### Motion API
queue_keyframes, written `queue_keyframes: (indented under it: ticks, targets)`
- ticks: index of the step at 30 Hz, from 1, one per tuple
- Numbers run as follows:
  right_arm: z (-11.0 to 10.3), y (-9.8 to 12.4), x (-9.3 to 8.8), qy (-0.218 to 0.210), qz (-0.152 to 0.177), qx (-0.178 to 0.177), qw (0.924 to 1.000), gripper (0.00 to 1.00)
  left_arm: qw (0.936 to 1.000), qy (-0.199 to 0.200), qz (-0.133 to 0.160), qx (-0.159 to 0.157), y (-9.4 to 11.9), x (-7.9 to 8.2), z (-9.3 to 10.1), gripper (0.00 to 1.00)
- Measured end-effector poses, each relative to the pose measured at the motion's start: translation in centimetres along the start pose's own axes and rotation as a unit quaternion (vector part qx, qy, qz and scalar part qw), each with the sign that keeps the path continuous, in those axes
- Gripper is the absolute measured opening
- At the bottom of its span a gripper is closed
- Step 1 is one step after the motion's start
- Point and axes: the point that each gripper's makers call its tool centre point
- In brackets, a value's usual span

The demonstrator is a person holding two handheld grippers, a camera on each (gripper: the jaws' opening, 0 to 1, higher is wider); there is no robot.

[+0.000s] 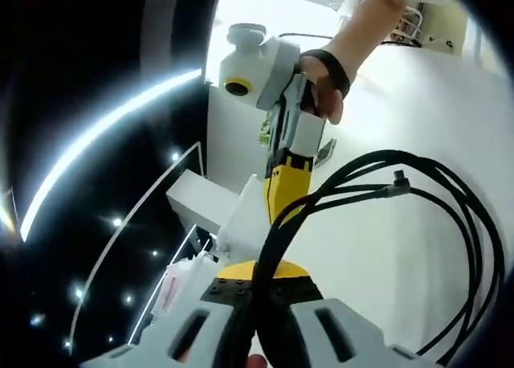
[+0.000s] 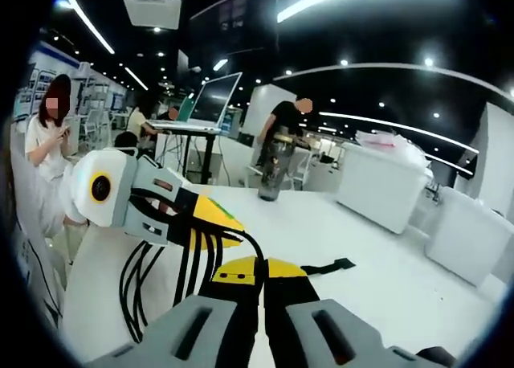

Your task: Coil the Type-C to USB data cable on the desktop and secure it with Velcro straps.

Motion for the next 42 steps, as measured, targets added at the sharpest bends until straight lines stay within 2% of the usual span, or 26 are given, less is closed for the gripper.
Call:
queue_keyframes:
  ticks: [6,10,11,14,16,18,19,20,21,22,23,24,26,27,28,29,31,33,34,35,36,38,40,41,42]
  targets:
    - [-1.4,-0.2,0.6,0.012,0.005,0.029,0.9995,0.01,0.9990,-0.044,-0.008,0.003,-0.1,-0.1,0.2,0.06]
    - [-2.8,-0.2,0.9,0.039,0.004,0.069,0.9969,0.01,0.9979,-0.064,-0.011,-0.005,-0.2,-0.1,0.7,0.07]
    - [-3.4,-0.2,1.4,0.052,0.020,0.087,0.9946,0.01,0.9967,-0.080,-0.012,-0.008,-0.2,0.0,0.8,0.07]
    - [-3.6,-0.2,1.1,0.063,0.012,0.084,0.9945,0.01,0.9965,-0.079,-0.025,-0.015,-0.1,-0.1,1.1,0.06]
    - [-3.3,-0.3,0.7,0.048,0.012,0.075,0.9960,0.02,0.9978,-0.056,-0.033,-0.016,-0.1,-0.3,1.1,0.05]
    - [-2.7,-0.4,1.6,0.053,0.044,0.050,0.9964,0.03,0.9987,-0.033,-0.039,0.000,-0.1,-0.6,0.5,0.05]
    - [-1.7,-0.3,3.1,0.077,0.088,0.010,0.9931,0.03,0.9977,-0.022,-0.064,0.002,0.1,-1.3,0.3,0.05]
    - [-1.1,0.1,4.2,0.121,0.111,-0.010,0.9864,0.04,0.9968,-0.004,-0.080,0.003,0.3,-2.0,0.2,0.05]
    - [-1.2,0.4,4.5,0.119,0.116,-0.014,0.9860,0.04,0.9957,0.010,-0.092,0.005,0.4,-2.5,0.0,0.05]
    - [-1.5,0.5,4.4,0.089,0.108,-0.013,0.9901,0.05,0.9942,0.032,-0.102,0.014,0.5,-3.2,-0.3,0.05]
    - [-1.7,0.6,4.4,0.072,0.106,-0.012,0.9917,0.09,0.9923,0.050,-0.112,0.017,0.6,-3.7,-0.4,0.05]
    - [-2.4,0.5,4.2,0.053,0.101,0.004,0.9934,0.16,0.9898,0.066,-0.124,0.021,0.7,-4.2,-0.6,0.05]
    - [-3.0,0.1,2.7,0.041,0.071,0.004,0.9966,0.26,0.9848,0.089,-0.146,0.030,0.8,-5.0,-0.8,0.05]
    - [-2.8,-0.2,1.9,0.065,0.052,-0.004,0.9965,0.25,0.9831,0.096,-0.152,0.031,0.8,-5.2,-0.7,0.05]
    - [-2.3,-0.7,1.3,0.117,0.043,-0.023,0.9919,0.24,0.9806,0.106,-0.162,0.031,0.9,-5.4,-0.6,0.05]
    - [-2.2,-1.2,0.8,0.136,0.039,-0.028,0.9896,0.25,0.9774,0.118,-0.173,0.026,1.0,-5.6,-0.3,0.05]
    - [-2.5,-2.0,0.3,0.127,0.033,-0.029,0.9909,0.25,0.9646,0.146,-0.218,0.024,1.5,-6.7,0.4,0.04]
    - [-2.9,-2.8,-1.2,0.106,-0.001,-0.012,0.9943,0.26,0.9619,0.171,-0.213,0.020,1.5,-6.6,1.0,0.04]
    - [-2.8,-3.2,-1.8,0.109,-0.013,-0.015,0.9938,0.26,0.9608,0.179,-0.210,0.022,1.5,-6.6,0.9,0.04]
    - [-2.9,-3.5,-2.5,0.120,-0.029,-0.006,0.9924,0.26,0.9592,0.183,-0.214,0.026,1.6,-6.9,0.8,0.04]
    - [-2.9,-3.9,-2.6,0.119,-0.028,-0.007,0.9924,0.26,0.9567,0.185,-0.223,0.028,1.7,-7.2,0.8,0.04]
    - [-2.3,-4.2,-3.2,0.160,-0.050,-0.014,0.9857,0.25,0.9568,0.194,-0.216,0.018,1.6,-6.9,1.1,0.04]
    - [-2.0,-4.6,-4.0,0.184,-0.070,-0.018,0.9803,0.21,0.9530,0.215,-0.213,0.016,1.5,-6.5,1.6,0.04]
    - [-2.3,-4.9,-4.2,0.181,-0.069,-0.013,0.9811,0.12,0.9522,0.216,-0.216,0.012,1.3,-6.4,1.8,0.04]
    - [-2.0,-4.7,-4.8,0.183,-0.087,-0.020,0.9790,0.09,0.9499,0.217,-0.225,0.011,1.5,-6.5,2.2,0.04]
Point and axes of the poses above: the point that each gripper's makers call its tool centre point, and the gripper's own axes: y roughly backward along the fingers, z roughly to its right, x roughly out of its top, and after that the axes turned 11 degrees about z, right-handed
